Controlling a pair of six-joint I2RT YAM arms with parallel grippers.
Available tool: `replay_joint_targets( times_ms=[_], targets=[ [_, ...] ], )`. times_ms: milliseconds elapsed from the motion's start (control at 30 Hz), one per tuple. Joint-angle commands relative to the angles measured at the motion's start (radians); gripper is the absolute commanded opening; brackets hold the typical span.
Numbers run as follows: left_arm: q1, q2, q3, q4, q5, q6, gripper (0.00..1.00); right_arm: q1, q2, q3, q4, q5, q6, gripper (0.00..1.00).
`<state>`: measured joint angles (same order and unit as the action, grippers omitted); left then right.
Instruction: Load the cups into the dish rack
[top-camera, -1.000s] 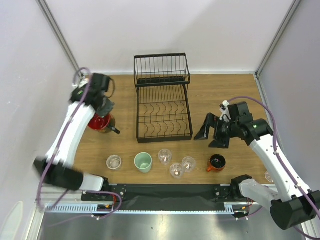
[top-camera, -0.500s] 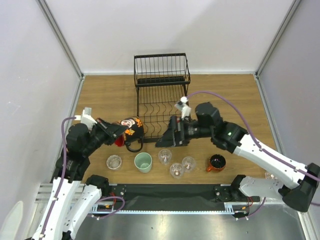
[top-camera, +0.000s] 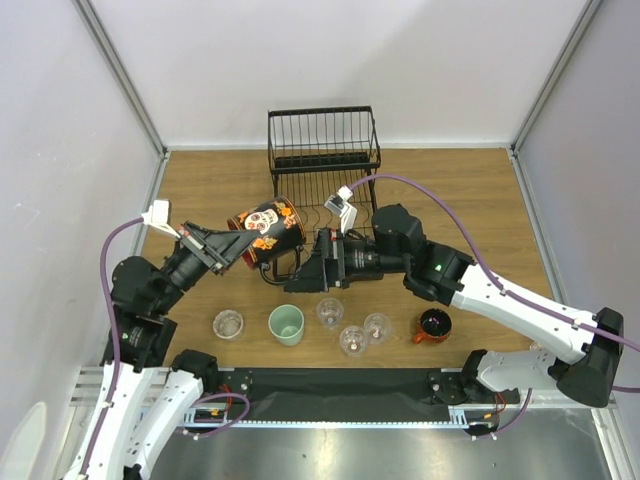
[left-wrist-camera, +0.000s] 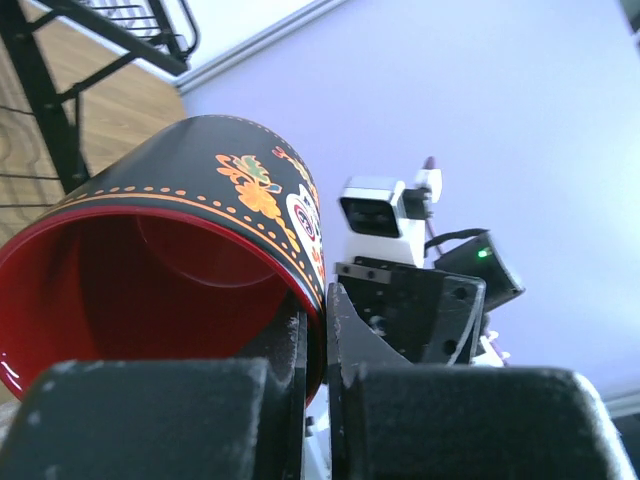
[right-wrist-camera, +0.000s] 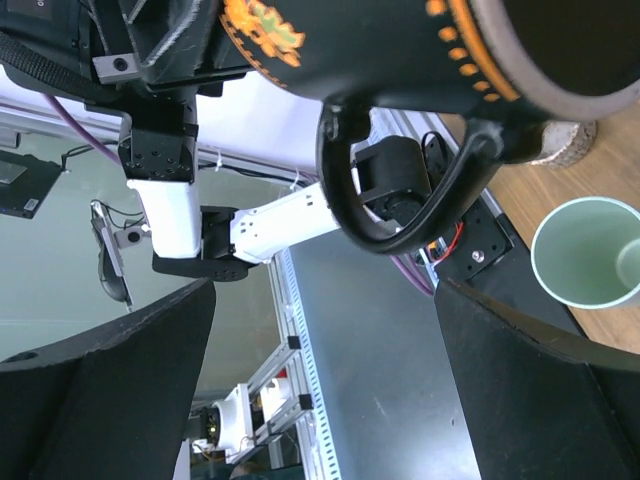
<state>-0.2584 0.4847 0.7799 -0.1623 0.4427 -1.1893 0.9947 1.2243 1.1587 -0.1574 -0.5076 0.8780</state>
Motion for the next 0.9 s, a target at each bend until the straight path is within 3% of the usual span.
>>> replay_joint_targets(
  times_ms=[0, 200, 533, 733, 867],
  targets=[
    [-0.008, -0.032, 0.023, 0.283, 0.014, -0.099, 0.00, 0.016, 0.000, 0.012, 0.074, 0.070, 0.013, 0.99],
    [-0.016, -0.083, -0.079, 0.377, -0.010, -0.190, 0.00, 0.022, -0.003, -0.013, 0.120, 0.150, 0.045, 0.92],
    [-0.018, -0.150, -0.128, 0.359, -0.042, -0.237, 0.00, 0.030, 0.093, 0.013, 0.266, 0.146, 0.095, 0.83],
    [-0.018, -0.182, -0.137, 0.323, -0.048, -0.228, 0.00, 0.033, 0.135, 0.026, 0.309, 0.165, 0.125, 0.70],
    [-0.018, -0.195, -0.142, 0.278, -0.045, -0.222, 0.00, 0.033, 0.153, 0.021, 0.346, 0.158, 0.153, 0.47]
  ],
)
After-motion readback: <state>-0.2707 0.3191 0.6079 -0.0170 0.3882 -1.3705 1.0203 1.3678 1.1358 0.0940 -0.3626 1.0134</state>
